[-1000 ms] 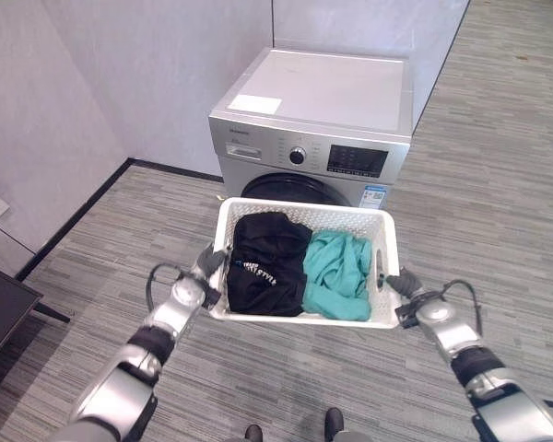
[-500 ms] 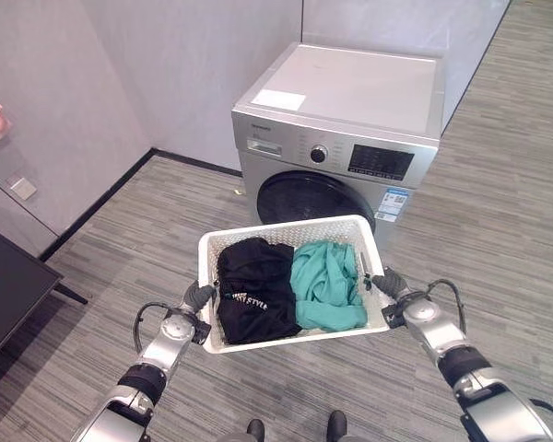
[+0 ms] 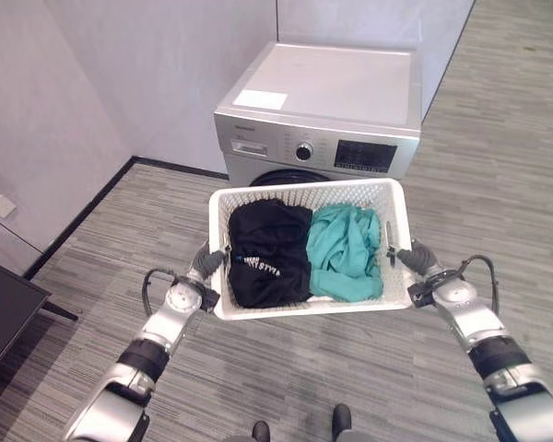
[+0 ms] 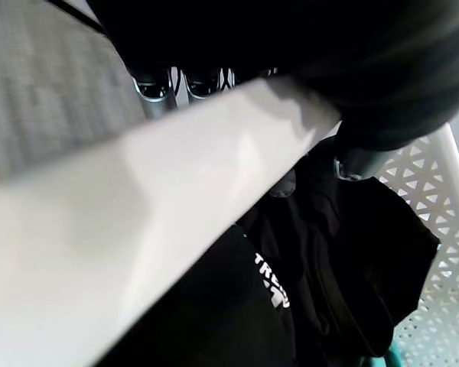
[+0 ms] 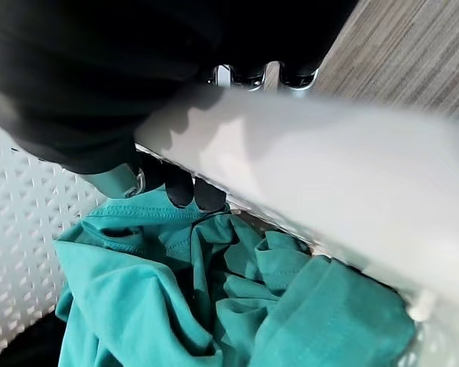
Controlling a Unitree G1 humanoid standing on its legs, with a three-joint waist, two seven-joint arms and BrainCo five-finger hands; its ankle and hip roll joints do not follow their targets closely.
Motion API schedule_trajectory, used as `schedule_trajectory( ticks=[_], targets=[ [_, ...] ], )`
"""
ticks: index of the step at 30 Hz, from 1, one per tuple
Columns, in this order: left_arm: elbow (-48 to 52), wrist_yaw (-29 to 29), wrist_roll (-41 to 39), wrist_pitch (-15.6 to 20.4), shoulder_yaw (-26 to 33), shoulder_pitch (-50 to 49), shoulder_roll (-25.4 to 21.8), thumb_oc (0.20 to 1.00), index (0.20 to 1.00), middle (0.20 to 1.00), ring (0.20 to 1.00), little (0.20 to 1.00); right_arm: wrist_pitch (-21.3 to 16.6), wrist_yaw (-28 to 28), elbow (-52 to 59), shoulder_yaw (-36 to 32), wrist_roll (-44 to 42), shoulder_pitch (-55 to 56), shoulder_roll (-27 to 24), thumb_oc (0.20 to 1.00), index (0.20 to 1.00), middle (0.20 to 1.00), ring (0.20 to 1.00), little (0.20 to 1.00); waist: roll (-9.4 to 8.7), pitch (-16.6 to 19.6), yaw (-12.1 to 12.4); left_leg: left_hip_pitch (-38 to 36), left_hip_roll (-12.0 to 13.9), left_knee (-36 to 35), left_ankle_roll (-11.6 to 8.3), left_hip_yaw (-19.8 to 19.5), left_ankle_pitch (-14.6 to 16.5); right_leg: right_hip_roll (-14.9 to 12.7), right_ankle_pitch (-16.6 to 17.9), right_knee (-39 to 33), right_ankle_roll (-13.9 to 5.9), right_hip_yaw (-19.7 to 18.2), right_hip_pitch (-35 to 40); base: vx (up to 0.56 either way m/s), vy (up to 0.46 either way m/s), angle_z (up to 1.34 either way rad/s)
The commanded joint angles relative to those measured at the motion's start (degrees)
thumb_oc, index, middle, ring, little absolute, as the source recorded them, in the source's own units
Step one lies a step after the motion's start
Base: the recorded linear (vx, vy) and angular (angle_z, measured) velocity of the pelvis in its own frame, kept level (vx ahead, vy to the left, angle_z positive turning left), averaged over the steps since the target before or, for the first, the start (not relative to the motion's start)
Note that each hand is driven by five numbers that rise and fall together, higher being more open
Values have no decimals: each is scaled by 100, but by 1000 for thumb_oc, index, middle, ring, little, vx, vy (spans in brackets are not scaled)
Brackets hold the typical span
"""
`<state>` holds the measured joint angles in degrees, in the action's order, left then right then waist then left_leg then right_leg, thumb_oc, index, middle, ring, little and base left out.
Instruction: Grab the laundry basket,head to the washer,open it,put in the laundry and shut it.
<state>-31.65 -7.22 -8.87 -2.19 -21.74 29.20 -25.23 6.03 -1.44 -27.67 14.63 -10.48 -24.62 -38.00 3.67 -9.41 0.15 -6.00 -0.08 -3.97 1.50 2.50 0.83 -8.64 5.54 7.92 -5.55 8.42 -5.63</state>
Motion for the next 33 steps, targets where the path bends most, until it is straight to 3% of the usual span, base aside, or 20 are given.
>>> schedule_trajectory(
  ticks=[1,3,4,6,9,11,13,19,21,23,24,25,26,28,30,31,32,33],
  targets=[
    [210,-273,-21,438,376,795,-844,200,200,200,200,200,-348,223,86,-715,-189,-277,-717,200,200,200,200,200,-267,189,71,71,-53,868,141,350,764,-826,-198,1617,-488,215,-86,61,73,-25],
    [321,-262,-34,436,416,797,-878,200,200,200,200,200,-339,184,153,-718,-177,-245,-778,200,200,200,200,200,-271,185,67,-20,-70,803,151,359,773,-831,-145,1599,-478,348,-117,86,9,-27],
    [376,-285,-69,478,480,958,-998,200,200,200,200,200,-331,137,129,-756,-348,-300,-939,200,200,200,200,200,-271,194,-6,-200,-90,619,134,301,781,-623,-110,1298,-472,379,-479,111,7,-10],
    [370,-285,-72,480,484,966,-997,200,200,200,200,200,-336,136,116,-744,-356,-320,-944,200,200,200,200,200,-253,189,-3,-218,-73,593,127,306,779,-602,-110,1286,-468,383,-469,80,-5,-18],
    [60,-441,-14,521,234,1656,-1201,200,200,200,200,200,-348,191,-264,-410,-561,-898,-1126,200,200,200,200,200,-358,160,-124,-414,-118,507,5,209,904,-557,158,208,-555,368,-707,182,-106,-1],
    [-364,-508,-14,548,-115,2255,-1324,200,200,200,200,200,-320,204,-584,-22,-715,-1496,-1234,200,200,200,200,200,-407,161,-228,-589,-92,570,-98,116,1088,-557,406,-354,-669,129,-785,298,-133,28],
    [-583,-529,-52,558,-305,2576,-1379,200,200,200,200,200,-317,210,-830,241,-777,-1909,-1330,200,200,200,200,200,-425,180,-247,-687,-77,643,-134,100,1191,-572,543,-425,-707,146,-765,270,-99,38],
    [-1268,-477,-145,558,-795,3222,-1248,200,200,200,200,200,-282,136,-1524,956,-955,-2915,-1579,200,200,200,200,200,-428,380,-327,-894,10,965,-263,53,1468,-519,454,-350,-635,334,-516,231,-101,19],
    [-1723,-511,-358,600,-955,3457,-1140,200,200,200,200,200,-313,178,-1986,1438,-1150,-3626,-1654,200,200,200,200,200,-333,472,-383,-638,304,2068,-614,111,906,-232,163,-254,-367,510,-257,317,-229,11],
    [-1929,-574,-488,587,-1071,3800,-1172,200,200,200,200,200,-351,199,-2097,1727,-1231,-4111,-1671,200,200,200,200,200,-400,405,-347,53,560,3534,-901,29,-60,-35,-42,-350,-65,571,82,146,-217,5],
    [-1929,-574,-488,587,-1071,3801,-1173,200,200,200,200,200,-352,198,-2099,1729,-1231,-4114,-1669,200,200,200,200,200,-403,412,-356,66,555,3536,-900,21,-64,-41,-40,-351,-65,578,75,29,-192,-5],
    [-1933,-613,-534,559,-1137,3970,-1223,200,200,200,200,200,-377,239,-2045,1853,-1276,-4299,-1631,200,200,200,200,200,-454,292,-270,389,662,4206,-946,-1,-402,71,-134,-396,93,567,217,107,-249,-21],
    [-1910,-661,-699,573,-1097,4174,-1372,200,200,200,200,200,-388,293,-2022,2062,-1314,-4513,-1471,200,200,200,200,200,-694,147,-111,1095,761,4595,-780,-78,-490,144,-304,-540,216,499,467,112,-246,-45],
    [-1849,-656,-767,576,-1086,4197,-1391,200,200,200,200,200,-379,303,-1960,2060,-1330,-4486,-1410,200,200,200,200,200,-709,118,-30,1229,893,4375,-741,-69,-413,167,-360,-546,198,464,548,153,-73,-36],
    [-1718,-660,-801,606,-1045,4136,-1517,200,200,200,200,200,-414,280,-1723,2057,-1290,-4353,-1291,200,200,200,200,200,-736,62,186,1346,1091,3595,-735,-180,-268,201,-487,-537,119,388,724,232,70,6],
    [-1549,-659,-807,617,-987,4067,-1640,200,200,200,200,200,-443,262,-1508,2011,-1237,-4240,-1271,200,200,200,200,200,-699,73,301,1243,1165,2745,-761,-327,-305,242,-552,-511,66,294,780,176,86,-16],
    [-1537,-660,-804,610,-986,4057,-1643,200,200,200,200,200,-437,264,-1494,2000,-1233,-4224,-1272,200,200,200,200,200,-730,72,317,1188,1141,2647,-759,-294,-368,215,-539,-518,68,276,781,178,124,-54],
    [-1450,-676,-801,620,-951,4034,-1720,200,200,200,200,200,-468,270,-1352,1944,-1243,-4156,-1244,200,200,200,200,200,-678,118,368,1153,1218,2062,-808,-488,-382,257,-594,-517,12,195,811,161,123,-72]
  ],
)
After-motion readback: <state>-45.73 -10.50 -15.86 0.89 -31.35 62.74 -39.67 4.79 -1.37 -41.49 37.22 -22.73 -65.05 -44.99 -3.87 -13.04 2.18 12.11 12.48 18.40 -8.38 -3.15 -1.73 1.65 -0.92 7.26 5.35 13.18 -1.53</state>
